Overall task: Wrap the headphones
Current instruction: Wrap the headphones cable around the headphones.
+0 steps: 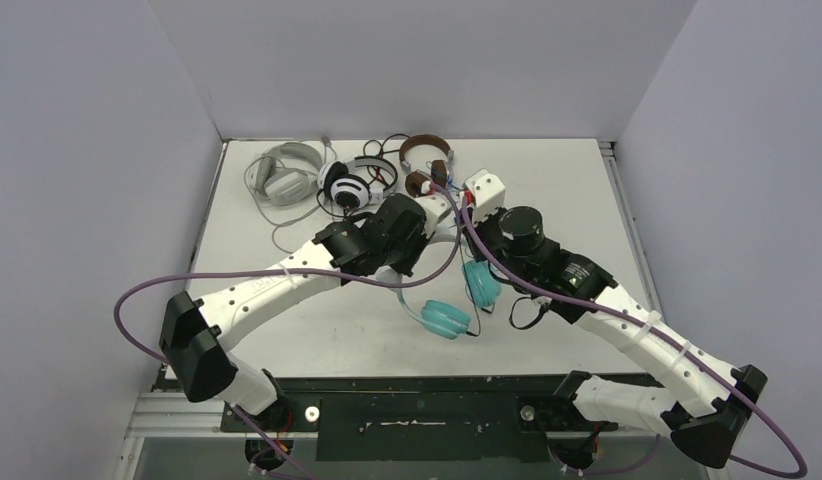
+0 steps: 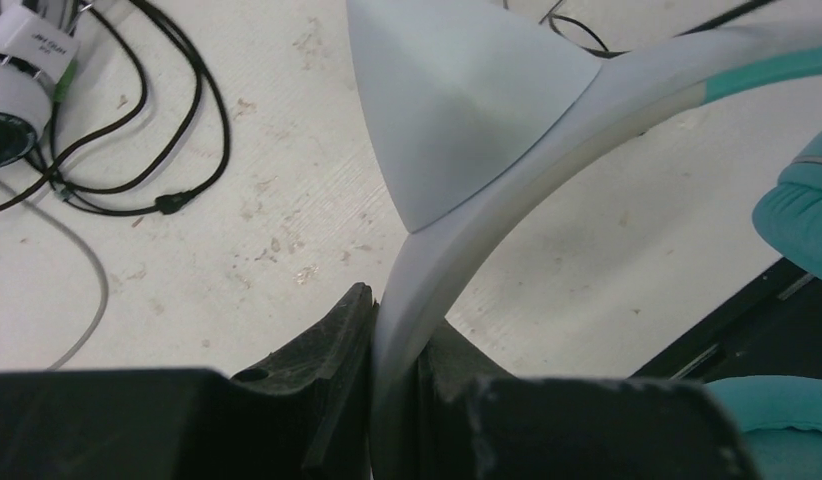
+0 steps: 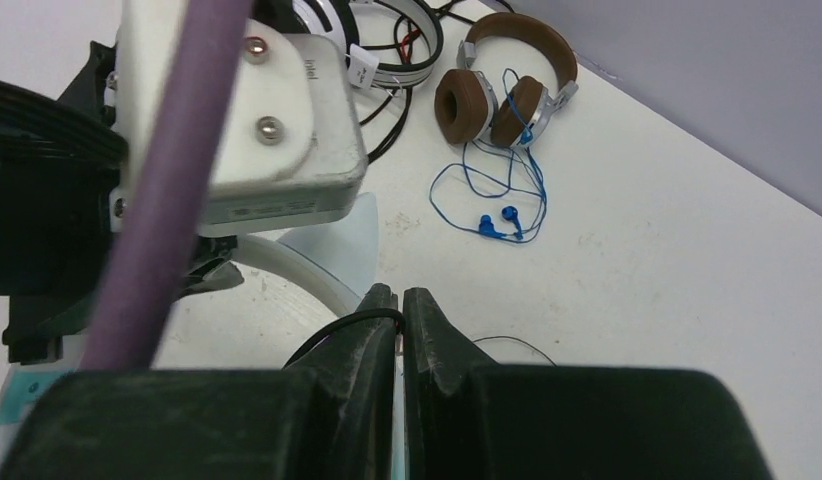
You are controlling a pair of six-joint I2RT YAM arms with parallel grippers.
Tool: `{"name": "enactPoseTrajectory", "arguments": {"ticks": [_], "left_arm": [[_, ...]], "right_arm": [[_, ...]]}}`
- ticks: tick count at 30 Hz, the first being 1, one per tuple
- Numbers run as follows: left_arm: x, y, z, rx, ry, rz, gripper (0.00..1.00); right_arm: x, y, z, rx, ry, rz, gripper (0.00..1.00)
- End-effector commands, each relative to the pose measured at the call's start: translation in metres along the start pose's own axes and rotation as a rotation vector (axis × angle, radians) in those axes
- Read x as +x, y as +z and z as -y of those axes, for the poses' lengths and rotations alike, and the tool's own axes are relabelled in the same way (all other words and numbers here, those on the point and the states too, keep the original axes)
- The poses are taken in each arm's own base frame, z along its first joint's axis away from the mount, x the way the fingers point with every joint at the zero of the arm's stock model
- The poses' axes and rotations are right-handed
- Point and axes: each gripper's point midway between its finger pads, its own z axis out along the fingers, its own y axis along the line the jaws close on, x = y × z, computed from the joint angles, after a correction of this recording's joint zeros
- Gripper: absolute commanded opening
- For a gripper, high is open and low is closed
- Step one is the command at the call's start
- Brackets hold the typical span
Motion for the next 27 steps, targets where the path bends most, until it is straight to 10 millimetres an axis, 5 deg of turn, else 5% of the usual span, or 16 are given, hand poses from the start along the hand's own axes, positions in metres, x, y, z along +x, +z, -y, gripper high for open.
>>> {"name": "enactPoseTrajectory", "arguments": {"ticks": [1,9,18,27], "left_arm": [[-0.051,-0.033,0.039,0.213,-0.033,0.273,0.00],[-0.052,-0.069,0.059,0.377,-0.045,0.379,0.00],[-0.072,-0.107,0.056,0.546,-0.188,0.489,0.00],[-0.093,-0.150,0.040,0.697,-0.325,0.554,0.00]], "right_arm": [[-0.015,-0.004,0.016,0.057,0.066,0.105,0.00],[-0.006,0.001,0.028,-0.016,0.163,0.106,0.00],[0.000,-0.013,0.027,-0.045,0.178,0.202,0.08],[0.007,-0.019,-0.005,-0.216,0.186,0.414,0.14]]}}
